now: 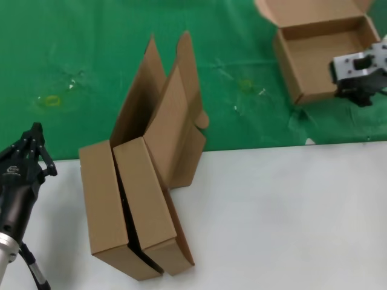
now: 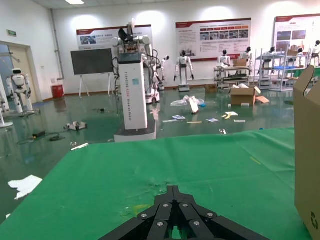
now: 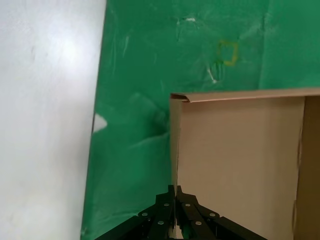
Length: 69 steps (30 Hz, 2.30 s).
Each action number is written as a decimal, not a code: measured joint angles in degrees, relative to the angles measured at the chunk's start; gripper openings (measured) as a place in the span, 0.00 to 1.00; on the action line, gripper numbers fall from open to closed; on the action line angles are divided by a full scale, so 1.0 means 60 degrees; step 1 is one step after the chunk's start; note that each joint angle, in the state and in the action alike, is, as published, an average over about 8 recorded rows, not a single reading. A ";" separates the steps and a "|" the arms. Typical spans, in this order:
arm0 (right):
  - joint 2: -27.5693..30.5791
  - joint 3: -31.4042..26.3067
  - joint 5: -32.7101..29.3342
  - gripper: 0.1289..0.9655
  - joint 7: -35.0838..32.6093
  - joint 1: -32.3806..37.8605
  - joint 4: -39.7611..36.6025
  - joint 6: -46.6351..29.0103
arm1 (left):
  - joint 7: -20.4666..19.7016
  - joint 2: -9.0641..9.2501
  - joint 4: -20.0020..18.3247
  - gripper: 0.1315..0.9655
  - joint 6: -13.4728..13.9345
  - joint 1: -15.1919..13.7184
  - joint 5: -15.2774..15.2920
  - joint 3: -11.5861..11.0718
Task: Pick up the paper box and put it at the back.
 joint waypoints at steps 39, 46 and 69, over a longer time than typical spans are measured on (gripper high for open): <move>-0.1248 0.0223 0.0004 0.02 0.0063 0.0456 -0.2496 0.0906 | 0.0000 0.0000 0.0000 0.02 0.0000 0.0000 0.0000 0.0000; -0.1241 0.0229 0.0008 0.03 0.0053 0.0449 -0.2499 0.0928 | 0.0000 0.0000 0.0000 0.02 0.0000 0.0000 0.0000 0.0000; -0.1241 0.0229 0.0008 0.30 0.0053 0.0449 -0.2499 0.0929 | 0.0000 0.0000 0.0000 0.11 0.0000 0.0000 0.0000 0.0000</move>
